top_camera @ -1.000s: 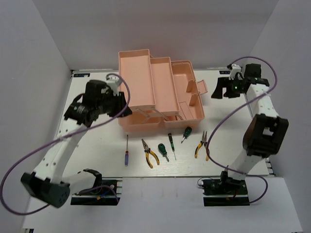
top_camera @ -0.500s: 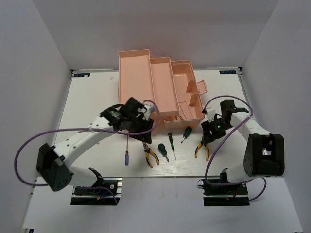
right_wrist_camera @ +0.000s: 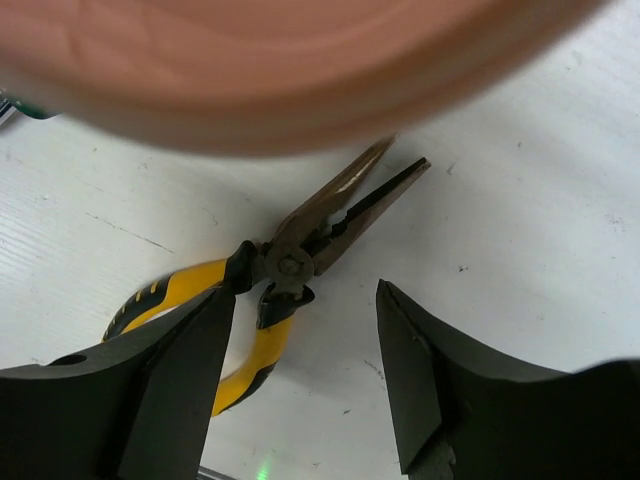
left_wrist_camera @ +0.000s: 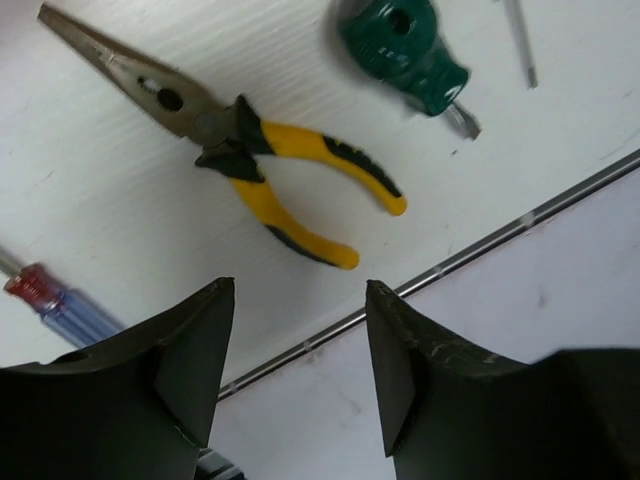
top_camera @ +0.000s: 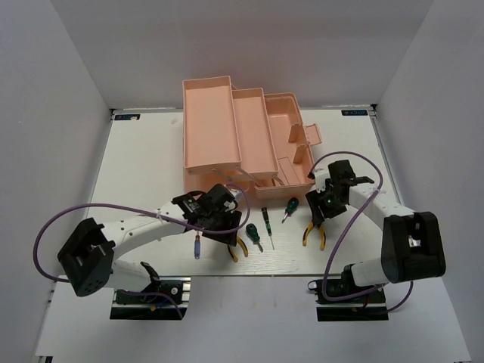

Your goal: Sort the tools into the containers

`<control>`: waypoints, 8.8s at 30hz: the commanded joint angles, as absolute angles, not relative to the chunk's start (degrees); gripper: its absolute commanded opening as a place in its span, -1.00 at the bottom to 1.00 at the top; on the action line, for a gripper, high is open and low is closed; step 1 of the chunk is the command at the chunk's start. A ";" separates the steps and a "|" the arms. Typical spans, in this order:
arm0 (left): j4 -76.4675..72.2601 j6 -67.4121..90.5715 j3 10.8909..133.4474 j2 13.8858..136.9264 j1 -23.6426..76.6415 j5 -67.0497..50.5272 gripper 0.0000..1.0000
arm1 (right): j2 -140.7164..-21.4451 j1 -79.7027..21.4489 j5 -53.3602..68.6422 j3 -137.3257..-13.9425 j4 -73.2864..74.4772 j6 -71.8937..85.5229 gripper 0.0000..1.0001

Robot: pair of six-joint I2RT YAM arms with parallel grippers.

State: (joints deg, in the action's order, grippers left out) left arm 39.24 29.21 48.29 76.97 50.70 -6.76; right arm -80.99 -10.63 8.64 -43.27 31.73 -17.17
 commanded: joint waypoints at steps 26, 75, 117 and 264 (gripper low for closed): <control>26.29 34.45 39.99 77.43 55.99 -1.05 0.34 | -79.00 -13.71 5.45 -37.53 35.86 -17.84 -0.04; 32.26 40.61 48.07 88.41 60.21 7.91 0.34 | -97.05 -13.45 17.49 -92.21 38.34 -11.34 0.81; 40.86 14.68 125.84 122.94 54.76 20.83 -1.00 | -64.07 -0.62 27.50 -55.46 41.22 -17.93 -0.13; 43.68 52.06 86.36 91.14 68.73 17.23 -1.00 | -59.15 -2.99 29.35 -50.80 31.72 -10.19 -1.00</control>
State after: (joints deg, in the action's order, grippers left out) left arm 48.84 65.58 81.58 94.89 68.82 18.72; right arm -58.63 -3.46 27.88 -51.46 25.85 -5.23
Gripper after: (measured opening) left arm 0.516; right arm 0.004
